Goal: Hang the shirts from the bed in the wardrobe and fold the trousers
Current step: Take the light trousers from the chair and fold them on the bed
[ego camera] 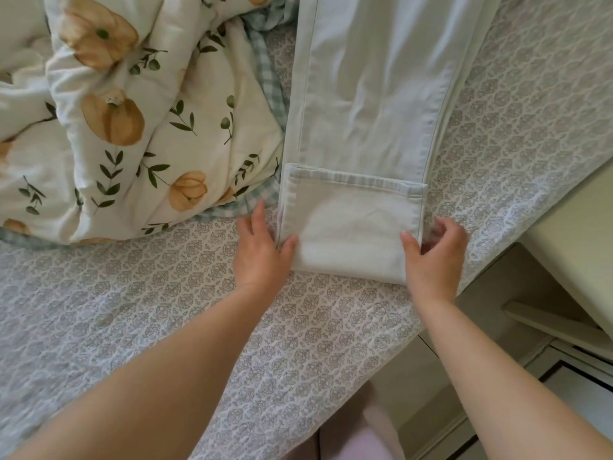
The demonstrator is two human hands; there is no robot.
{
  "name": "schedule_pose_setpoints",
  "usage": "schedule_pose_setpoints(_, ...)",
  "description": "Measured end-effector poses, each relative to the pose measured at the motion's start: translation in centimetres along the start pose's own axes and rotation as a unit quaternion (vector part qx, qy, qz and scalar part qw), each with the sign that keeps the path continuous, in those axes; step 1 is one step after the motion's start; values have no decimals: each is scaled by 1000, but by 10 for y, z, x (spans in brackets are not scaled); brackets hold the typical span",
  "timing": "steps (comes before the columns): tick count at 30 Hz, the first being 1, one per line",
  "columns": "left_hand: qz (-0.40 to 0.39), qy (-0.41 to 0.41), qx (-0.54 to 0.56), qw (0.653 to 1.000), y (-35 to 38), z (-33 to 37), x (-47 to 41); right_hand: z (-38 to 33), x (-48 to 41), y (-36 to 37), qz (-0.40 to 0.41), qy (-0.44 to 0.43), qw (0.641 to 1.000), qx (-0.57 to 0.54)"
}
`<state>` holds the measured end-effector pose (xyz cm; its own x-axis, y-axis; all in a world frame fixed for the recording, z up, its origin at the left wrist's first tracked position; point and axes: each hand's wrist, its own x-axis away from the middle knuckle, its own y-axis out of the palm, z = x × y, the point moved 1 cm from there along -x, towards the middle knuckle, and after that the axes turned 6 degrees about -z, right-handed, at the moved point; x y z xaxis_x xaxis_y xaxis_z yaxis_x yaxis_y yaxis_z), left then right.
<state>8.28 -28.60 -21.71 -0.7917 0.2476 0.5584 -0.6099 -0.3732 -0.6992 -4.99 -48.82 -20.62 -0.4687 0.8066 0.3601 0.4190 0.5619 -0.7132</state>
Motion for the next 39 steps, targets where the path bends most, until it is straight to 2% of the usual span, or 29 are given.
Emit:
schedule_pose_setpoints(1, 30, 41, -40, 998, -2, 1, 0, -2, -1, -4, 24, -89, 993, 71)
schedule_pose_setpoints(2, 64, 104, -70, 990, -6, 2, -1, -4, -1, -7, 37, -197, 969, 143)
schedule_pose_setpoints(4, 106, 235, -132, 957, -14, 8, -10, -9, -6, -7, 5, -376, 896, 234)
schedule_pose_setpoints(5, 101, 280, -180, 938, -20, 11, -17, -11, -12, -7, -27, -422, 867, 262)
schedule_pose_setpoints(6, 78, 305, -239, 919, -26, 14, -25, -12, -20, -8, -66, -431, 849, 299)
schedule_pose_setpoints(9, -21, 316, -421, 850, -40, 8, -51, -5, -49, -17, -214, -371, 787, 444)
schedule_pose_setpoints(10, -37, 319, -457, 830, -43, 4, -58, 2, -57, -21, -244, -367, 762, 475)
schedule_pose_setpoints(12, -54, 328, -487, 808, -49, 1, -67, 10, -68, -28, -249, -399, 731, 495)
schedule_pose_setpoints(15, -62, 335, -493, 801, -51, 2, -78, 7, -78, -30, -245, -415, 756, 443)
schedule_pose_setpoints(17, -63, 338, -485, 804, -46, 4, -83, 5, -88, -30, -250, -390, 752, 468)
schedule_pose_setpoints(19, -67, 340, -462, 816, -42, 6, -85, 5, -94, -26, -255, -376, 758, 469)
schedule_pose_setpoints(21, -75, 347, -413, 838, -41, 8, -85, -1, -95, -23, -253, -387, 792, 398)
schedule_pose_setpoints(23, -72, 343, -304, 886, -38, 13, -85, -10, -93, -22, -254, -372, 851, 271)
schedule_pose_setpoints(25, -100, 216, -46, 970, -36, 27, -82, -20, -92, -22, -246, -267, 921, 137)
schedule_pose_setpoints(26, -98, 156, 74, 980, -34, 35, -83, -27, -90, -23, -219, -183, 957, 55)
schedule_pose_setpoints(27, -78, 130, 126, 980, -35, 44, -82, -36, -90, -22, -193, -100, 976, -31)
schedule_pose_setpoints(29, -47, 154, 96, 982, -41, 60, -78, -52, -93, -18, -149, 17, 983, -110)
schedule_pose_setpoints(32, -65, 255, -67, 962, -49, 68, -73, -63, -99, -18, -138, 78, 981, -113)
schedule_pose_setpoints(34, -95, 248, -122, 956, -50, 62, -68, -63, -91, -24, -155, 57, 981, -98)
schedule_pose_setpoints(37, -72, 221, -110, 966, -57, 48, -51, -57, -64, -34, -199, -44, 977, -63)
schedule_pose_setpoints(39, -63, 216, -103, 969, -61, 39, -37, -51, -40, -37, -226, -106, 968, 8)
